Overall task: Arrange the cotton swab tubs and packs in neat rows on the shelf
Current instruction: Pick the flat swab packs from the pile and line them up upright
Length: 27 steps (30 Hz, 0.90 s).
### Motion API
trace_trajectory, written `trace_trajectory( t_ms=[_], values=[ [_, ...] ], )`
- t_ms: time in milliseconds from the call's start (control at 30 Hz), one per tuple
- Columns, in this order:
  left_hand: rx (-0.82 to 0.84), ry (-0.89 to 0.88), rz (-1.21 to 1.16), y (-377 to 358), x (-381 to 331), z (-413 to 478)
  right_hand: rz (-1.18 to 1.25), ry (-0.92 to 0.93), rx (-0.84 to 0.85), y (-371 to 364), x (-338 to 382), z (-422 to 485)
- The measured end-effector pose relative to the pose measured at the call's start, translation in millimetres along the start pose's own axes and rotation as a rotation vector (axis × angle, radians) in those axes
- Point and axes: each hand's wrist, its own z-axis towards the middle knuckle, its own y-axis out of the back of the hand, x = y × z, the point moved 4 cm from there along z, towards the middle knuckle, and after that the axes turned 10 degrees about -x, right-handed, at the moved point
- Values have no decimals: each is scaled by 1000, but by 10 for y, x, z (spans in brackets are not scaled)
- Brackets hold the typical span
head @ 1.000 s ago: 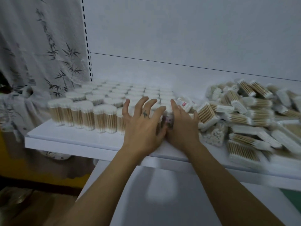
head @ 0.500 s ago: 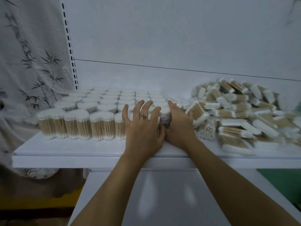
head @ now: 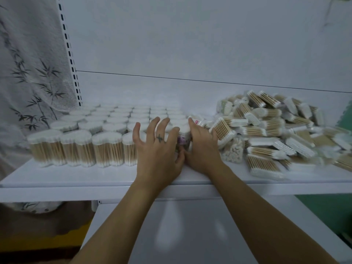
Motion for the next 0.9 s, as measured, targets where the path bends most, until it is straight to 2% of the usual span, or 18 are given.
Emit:
trace_trajectory(
  t_ms=[267, 433, 667, 800, 900],
  values=[
    [49, -4, -35, 117, -34, 47, 58, 47, -163, 367, 42, -96],
    [41, -49, -78, 166, -374, 242, -18, 21, -171, 876, -390, -112],
    [183, -50, -180, -107, -1031, 727, -158, -58, -95, 1425, -1086, 19],
    [394, 34, -179, -437, -1239, 987, -177, -53, -45, 1510, -1404, 106],
    [472, 44, -156, -666, -1366, 1197, -157, -4, -41, 1555, -1556, 240]
  ],
)
